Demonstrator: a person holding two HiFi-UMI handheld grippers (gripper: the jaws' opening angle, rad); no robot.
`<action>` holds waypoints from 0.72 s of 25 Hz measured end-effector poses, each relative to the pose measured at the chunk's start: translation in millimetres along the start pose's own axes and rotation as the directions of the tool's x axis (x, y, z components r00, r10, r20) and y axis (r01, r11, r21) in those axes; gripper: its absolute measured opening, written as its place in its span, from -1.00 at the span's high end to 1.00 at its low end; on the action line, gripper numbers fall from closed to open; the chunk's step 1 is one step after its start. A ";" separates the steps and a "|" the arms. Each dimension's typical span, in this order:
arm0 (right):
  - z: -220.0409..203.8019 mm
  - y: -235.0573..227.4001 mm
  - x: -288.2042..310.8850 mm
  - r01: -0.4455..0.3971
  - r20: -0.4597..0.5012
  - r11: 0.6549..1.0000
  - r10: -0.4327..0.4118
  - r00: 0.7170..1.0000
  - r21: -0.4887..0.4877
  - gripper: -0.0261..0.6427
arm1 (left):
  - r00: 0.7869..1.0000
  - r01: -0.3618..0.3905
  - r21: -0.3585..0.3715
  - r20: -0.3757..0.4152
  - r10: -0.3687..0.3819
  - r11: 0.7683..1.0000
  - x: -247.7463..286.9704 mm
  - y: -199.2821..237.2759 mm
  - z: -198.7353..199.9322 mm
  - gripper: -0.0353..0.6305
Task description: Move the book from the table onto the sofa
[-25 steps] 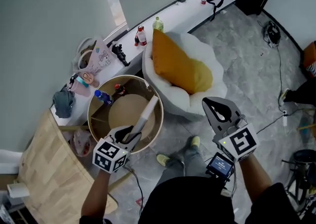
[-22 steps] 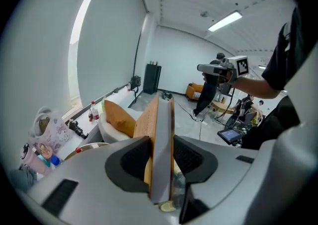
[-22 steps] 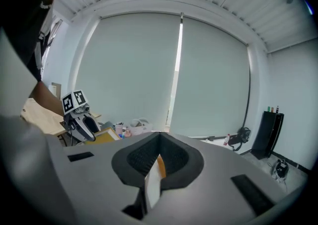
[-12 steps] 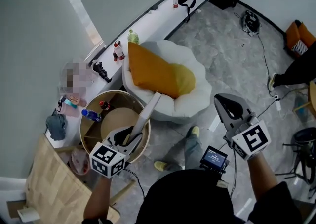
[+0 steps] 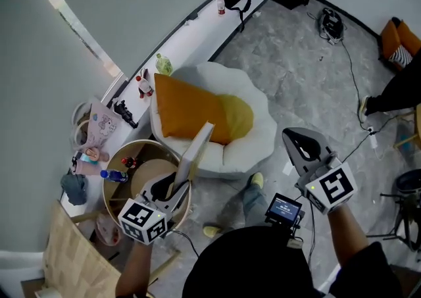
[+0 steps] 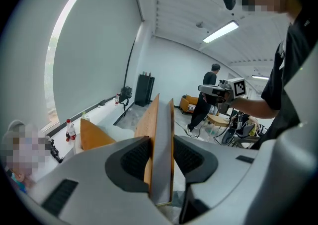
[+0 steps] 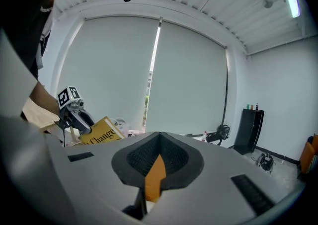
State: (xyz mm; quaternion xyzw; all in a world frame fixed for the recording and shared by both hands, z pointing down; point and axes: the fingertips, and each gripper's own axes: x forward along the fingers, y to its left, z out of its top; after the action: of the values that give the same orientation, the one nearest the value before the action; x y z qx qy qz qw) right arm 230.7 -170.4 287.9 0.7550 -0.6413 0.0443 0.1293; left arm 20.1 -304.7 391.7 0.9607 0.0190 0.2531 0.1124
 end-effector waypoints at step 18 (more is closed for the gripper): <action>-46.7 -152.0 58.2 0.000 0.001 0.996 0.000 1.000 0.086 0.90 | 0.999 -0.018 -0.141 -0.030 0.014 0.990 169.0 28.1 78.7 0.43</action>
State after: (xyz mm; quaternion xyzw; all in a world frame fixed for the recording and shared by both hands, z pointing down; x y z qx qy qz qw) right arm 394.4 -192.4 325.3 0.7598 -0.6390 0.0714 0.0961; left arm 205.3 -332.5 412.9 0.9467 -0.0050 0.2686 0.1779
